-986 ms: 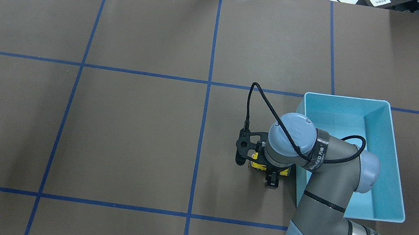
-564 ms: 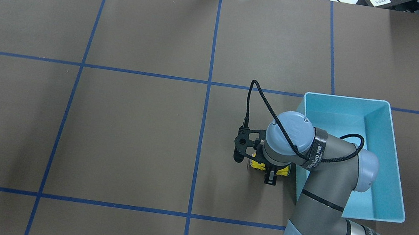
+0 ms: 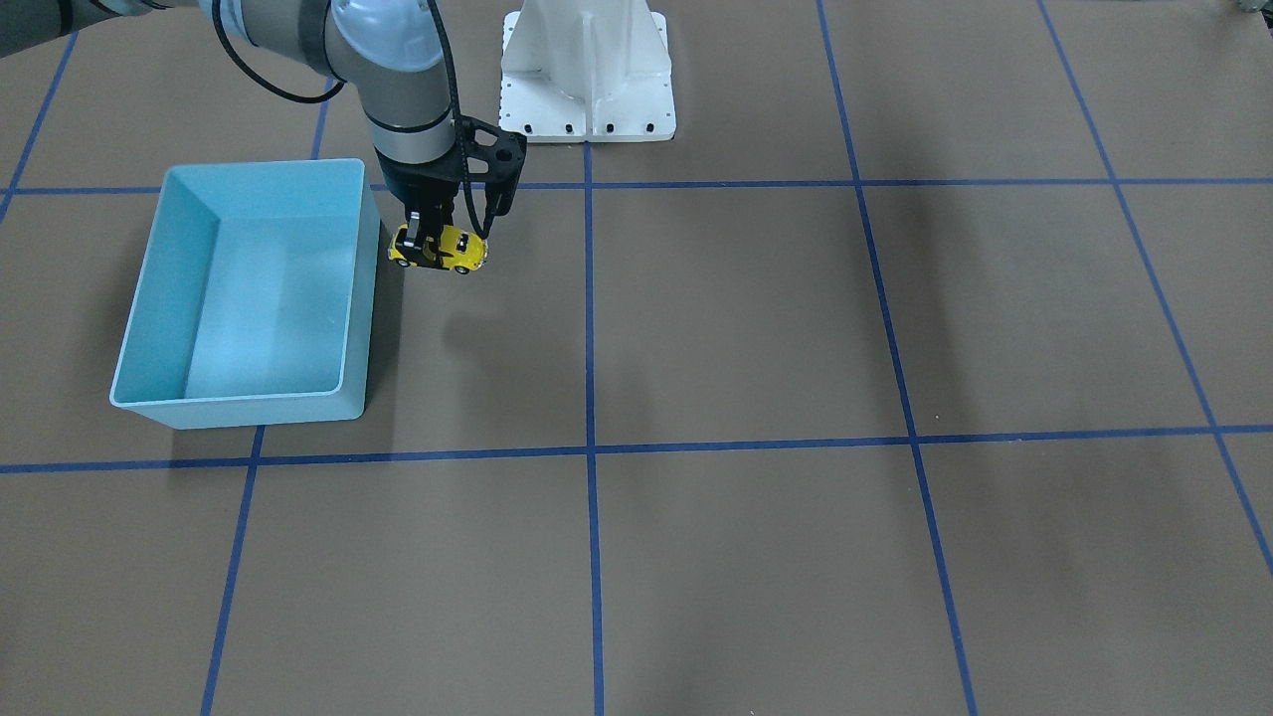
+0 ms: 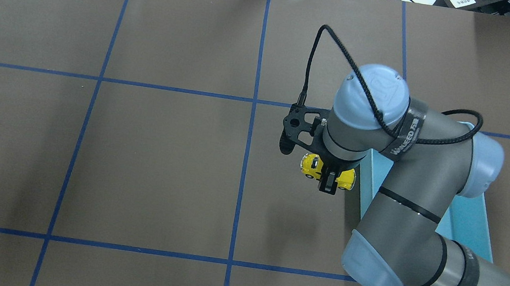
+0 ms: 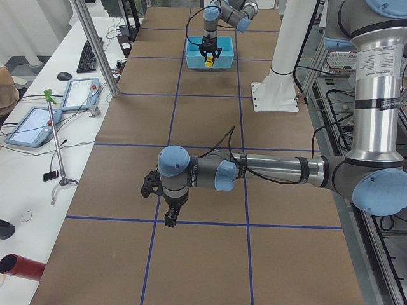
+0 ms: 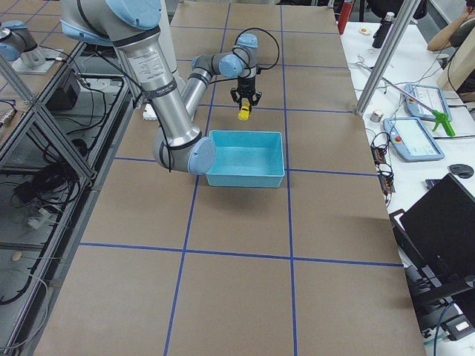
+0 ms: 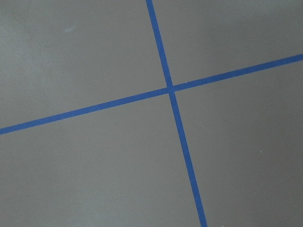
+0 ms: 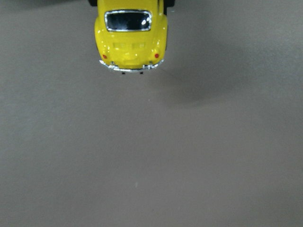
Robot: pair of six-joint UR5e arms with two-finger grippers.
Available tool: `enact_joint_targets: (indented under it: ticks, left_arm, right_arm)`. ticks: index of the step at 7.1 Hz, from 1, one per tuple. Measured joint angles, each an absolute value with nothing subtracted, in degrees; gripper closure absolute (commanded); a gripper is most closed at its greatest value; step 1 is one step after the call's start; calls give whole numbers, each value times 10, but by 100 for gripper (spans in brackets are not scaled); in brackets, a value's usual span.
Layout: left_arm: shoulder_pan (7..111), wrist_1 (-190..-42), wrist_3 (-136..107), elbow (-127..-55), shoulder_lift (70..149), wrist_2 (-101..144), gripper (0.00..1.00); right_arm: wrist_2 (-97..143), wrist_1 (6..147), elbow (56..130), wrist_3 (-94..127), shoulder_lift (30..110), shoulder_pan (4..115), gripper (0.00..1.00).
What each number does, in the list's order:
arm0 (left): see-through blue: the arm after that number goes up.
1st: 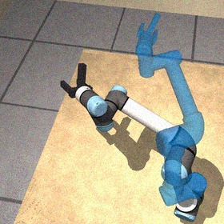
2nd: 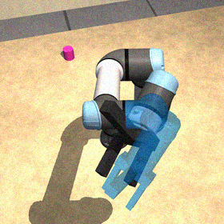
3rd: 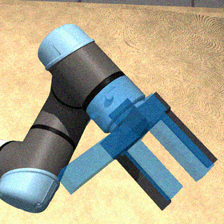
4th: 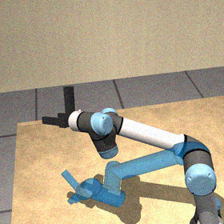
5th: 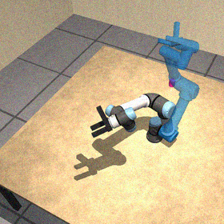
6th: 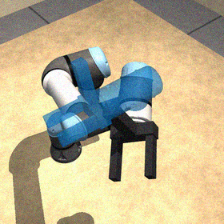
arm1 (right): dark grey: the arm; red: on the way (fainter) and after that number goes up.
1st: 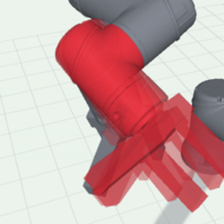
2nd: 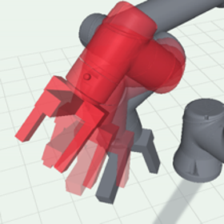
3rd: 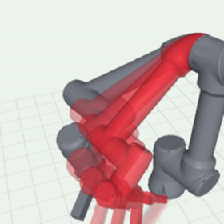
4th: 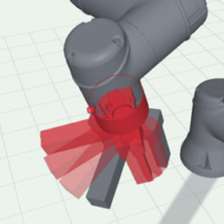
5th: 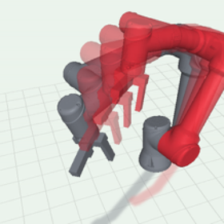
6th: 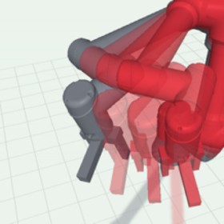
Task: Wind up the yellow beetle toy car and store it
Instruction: 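Lift the car with the right gripper and carry it over the bin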
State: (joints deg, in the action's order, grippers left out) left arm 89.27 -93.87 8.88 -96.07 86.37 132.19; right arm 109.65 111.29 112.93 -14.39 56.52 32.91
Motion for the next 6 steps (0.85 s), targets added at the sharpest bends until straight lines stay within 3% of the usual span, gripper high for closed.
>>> enact_joint_targets:
  ticks: [2,4,6]
  left_arm:
    - [893,-939,89,-961,863,1322,0]
    - [893,-939,88,-961,863,1322,0]
    - [893,-939,88,-961,864,1322,0]
  right_arm:
    - [1126,1169,1181,-236,577,379,100]
    - [1136,1148,1242,-301,678,397,100]
    - [1137,1060,1257,-322,780,397,100]
